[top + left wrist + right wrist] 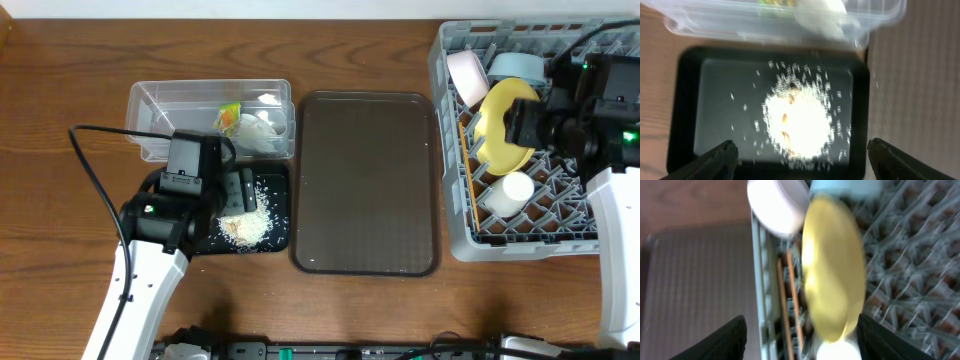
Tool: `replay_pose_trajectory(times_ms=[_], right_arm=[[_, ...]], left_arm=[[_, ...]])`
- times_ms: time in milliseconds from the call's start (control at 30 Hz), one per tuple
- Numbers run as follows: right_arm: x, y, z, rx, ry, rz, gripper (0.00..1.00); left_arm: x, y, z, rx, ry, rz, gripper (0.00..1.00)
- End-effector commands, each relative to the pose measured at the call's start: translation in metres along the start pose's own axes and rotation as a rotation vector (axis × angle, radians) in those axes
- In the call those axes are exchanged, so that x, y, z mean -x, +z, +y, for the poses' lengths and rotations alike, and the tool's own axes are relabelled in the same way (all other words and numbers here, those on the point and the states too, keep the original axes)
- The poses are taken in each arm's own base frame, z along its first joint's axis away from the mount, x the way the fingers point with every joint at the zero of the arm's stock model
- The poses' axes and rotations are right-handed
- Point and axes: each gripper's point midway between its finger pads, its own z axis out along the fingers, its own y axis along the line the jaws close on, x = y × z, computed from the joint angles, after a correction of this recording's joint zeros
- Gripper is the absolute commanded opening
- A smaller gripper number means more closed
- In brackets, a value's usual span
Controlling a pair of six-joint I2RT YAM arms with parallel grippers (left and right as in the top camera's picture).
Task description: Sort waste into correct bins and load items into the dishwasher rack
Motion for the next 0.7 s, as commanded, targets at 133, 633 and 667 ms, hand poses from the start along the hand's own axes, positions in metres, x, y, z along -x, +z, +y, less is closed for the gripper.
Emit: replay_pose_trajectory(times_ms=[133, 633, 667], right_arm=[[-0.029, -0.006, 0.006, 0.073, 0.056, 0.106, 0.72], [-0.104, -0.034, -0.002, -0.038, 0.021, -0.190, 0.99], [-0.108, -0.036, -0.002, -0.036, 0.021, -0.205, 0.99]], left_arm=[[-0.033, -0.011, 0.000, -0.022, 0.045, 0.137, 0.86], [-0.058, -0.071, 0.020, -0.087, -0.043, -0.271, 0.86], [-0.059, -0.074, 0.021, -0.095, -0.046, -0.295, 0.87]])
